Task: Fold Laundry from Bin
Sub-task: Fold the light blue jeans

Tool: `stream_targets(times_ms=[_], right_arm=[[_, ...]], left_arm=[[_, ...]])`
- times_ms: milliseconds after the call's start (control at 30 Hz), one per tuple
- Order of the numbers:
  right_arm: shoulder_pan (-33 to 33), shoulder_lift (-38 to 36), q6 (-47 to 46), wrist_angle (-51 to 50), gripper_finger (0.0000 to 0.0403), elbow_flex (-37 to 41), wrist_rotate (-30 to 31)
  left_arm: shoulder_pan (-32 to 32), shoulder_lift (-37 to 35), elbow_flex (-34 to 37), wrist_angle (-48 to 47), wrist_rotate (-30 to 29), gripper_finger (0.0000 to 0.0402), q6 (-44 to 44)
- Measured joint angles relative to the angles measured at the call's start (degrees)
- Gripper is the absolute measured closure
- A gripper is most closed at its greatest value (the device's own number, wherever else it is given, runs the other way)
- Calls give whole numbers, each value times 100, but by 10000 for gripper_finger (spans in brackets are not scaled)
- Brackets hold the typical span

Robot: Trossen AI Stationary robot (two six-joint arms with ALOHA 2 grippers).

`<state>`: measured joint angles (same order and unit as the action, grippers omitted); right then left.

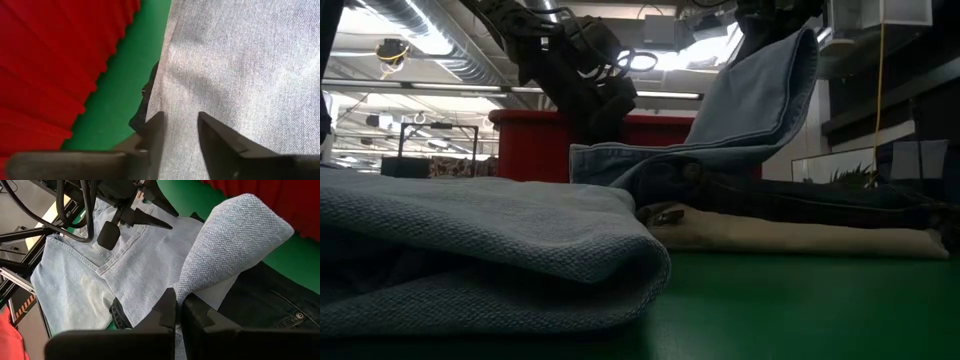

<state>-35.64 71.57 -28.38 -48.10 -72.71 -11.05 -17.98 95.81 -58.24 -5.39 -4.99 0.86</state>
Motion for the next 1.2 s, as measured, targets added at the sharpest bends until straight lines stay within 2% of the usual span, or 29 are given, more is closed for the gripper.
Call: stream_targets(times_ms=[133, 267, 567, 800, 1067, 1200], right_arm=[[0, 0, 9, 0, 393, 0, -2], [0, -3, 11, 18, 395, 0, -5], [10, -9, -62, 580, 394, 0, -83], [460, 23, -252, 1502, 394, 0, -86], [1189, 448, -363, 2553, 395, 0, 517], [1398, 738, -468, 3067, 393, 0, 600]], left_arm=[[0, -129, 0, -37, -1, 246, -15], [0, -490, 0, -125, -44, 228, -160], [103, -1772, -7, -902, -44, 243, -285], [367, -2532, -7, -1360, -44, 257, -206], [788, -2675, -7, -1281, -23, 258, 270], [1059, -2640, -7, -1263, 20, 258, 663]])
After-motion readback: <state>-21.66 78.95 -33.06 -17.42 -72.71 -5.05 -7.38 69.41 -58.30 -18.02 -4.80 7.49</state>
